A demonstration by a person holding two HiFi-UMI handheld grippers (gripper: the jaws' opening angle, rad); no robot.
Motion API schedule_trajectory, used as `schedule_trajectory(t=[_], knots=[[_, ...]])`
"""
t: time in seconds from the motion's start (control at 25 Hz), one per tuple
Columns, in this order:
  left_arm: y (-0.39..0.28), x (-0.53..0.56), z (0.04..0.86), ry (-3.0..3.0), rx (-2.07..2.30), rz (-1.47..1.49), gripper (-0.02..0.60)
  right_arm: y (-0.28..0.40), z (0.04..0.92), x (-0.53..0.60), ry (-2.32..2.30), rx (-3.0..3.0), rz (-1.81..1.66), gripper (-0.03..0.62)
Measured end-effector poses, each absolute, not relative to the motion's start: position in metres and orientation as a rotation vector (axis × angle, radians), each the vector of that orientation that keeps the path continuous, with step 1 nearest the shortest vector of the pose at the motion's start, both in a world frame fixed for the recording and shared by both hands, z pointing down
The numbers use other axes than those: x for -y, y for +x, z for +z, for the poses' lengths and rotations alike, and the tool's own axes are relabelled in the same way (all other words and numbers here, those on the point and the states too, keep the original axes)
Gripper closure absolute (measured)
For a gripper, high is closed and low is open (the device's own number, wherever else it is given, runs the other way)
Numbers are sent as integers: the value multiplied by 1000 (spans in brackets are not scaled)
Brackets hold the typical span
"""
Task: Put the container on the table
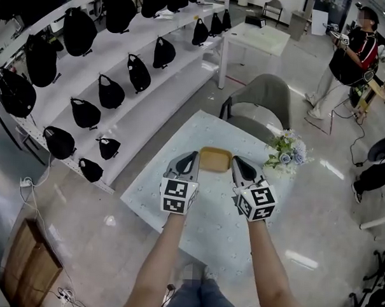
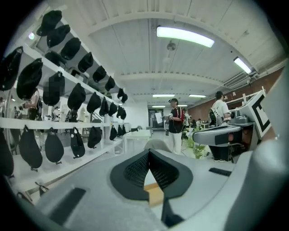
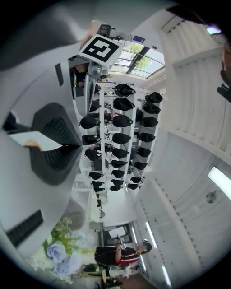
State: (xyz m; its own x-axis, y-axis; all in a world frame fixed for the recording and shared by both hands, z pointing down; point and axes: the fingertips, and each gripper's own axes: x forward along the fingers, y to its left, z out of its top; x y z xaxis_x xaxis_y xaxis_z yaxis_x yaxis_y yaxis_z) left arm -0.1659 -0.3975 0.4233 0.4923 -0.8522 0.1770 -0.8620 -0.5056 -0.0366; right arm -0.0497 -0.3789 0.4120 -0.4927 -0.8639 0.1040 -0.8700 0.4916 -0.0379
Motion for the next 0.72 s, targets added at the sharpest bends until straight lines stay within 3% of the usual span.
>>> schedule_trajectory(t=[0.36, 0.72], knots=[[-172, 308, 351, 2743, 1627, 147, 580, -16, 350, 291, 1776, 2696, 74, 595], [-176, 239, 332, 2732, 1692, 63, 580, 9, 343, 226, 1854, 2702, 95, 595]])
